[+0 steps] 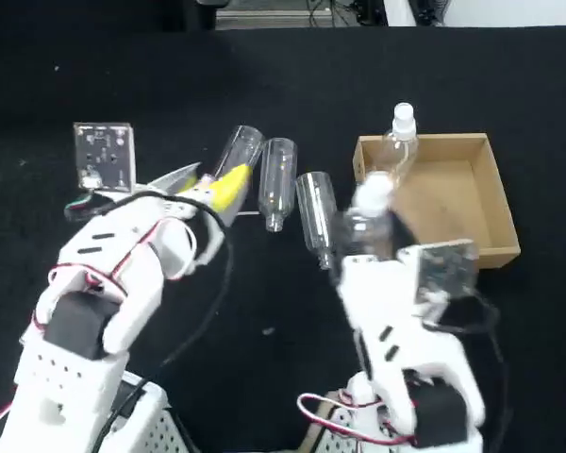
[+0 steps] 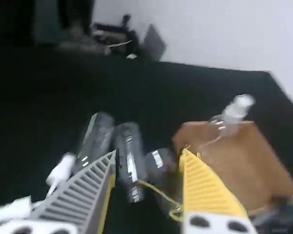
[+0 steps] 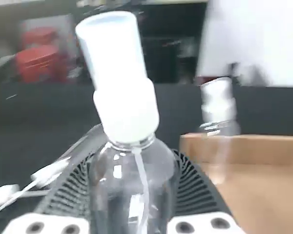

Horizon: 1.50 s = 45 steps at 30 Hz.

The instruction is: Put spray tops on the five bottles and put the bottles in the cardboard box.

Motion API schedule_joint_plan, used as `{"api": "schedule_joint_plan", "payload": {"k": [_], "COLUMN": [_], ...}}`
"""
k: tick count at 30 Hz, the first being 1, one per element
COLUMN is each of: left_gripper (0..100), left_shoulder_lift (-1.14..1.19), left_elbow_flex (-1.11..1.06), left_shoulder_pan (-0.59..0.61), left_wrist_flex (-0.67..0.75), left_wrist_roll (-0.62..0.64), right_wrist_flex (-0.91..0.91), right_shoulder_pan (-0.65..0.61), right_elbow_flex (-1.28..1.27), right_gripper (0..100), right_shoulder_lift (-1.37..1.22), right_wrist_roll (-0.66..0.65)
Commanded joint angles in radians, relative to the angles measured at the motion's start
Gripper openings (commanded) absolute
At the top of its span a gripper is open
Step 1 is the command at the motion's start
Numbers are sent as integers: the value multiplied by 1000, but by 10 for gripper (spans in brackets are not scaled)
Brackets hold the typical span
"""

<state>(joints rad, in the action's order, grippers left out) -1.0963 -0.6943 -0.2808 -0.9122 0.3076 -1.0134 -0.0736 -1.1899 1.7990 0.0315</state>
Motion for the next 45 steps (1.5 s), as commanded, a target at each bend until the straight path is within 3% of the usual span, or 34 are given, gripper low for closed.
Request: {"api": "schedule_joint_plan", "payload": {"k": [1,5,11,16,21,27,29,34,45], "left_gripper": [197,199,195,195,195,195,195,195,195], "left_shoulder_lift": [-18,-18,-18,-18,-18,-18,-18,-18,-18], "left_elbow_flex": [-102,-214,-437,-584,-661,-734,-763,-817,-822], "left_shoulder_pan": [77,105,114,116,116,114,114,108,114], "left_wrist_flex": [0,21,265,397,479,585,629,697,695], "left_wrist_roll": [3,3,3,3,3,6,8,6,5], "right_wrist_flex": [-9,-8,78,365,698,1062,1152,1267,1510], "right_shoulder_pan": [140,247,400,542,598,606,586,545,525], "right_elbow_flex": [133,237,440,435,351,248,223,213,211], "right_gripper": [11,11,11,11,11,11,11,11,12], "right_shoulder_lift": [97,-7,-414,-725,-989,-1194,-1241,-1345,-1577], "right_wrist_roll": [-75,-109,-155,-158,-149,-138,-81,-31,-37]}}
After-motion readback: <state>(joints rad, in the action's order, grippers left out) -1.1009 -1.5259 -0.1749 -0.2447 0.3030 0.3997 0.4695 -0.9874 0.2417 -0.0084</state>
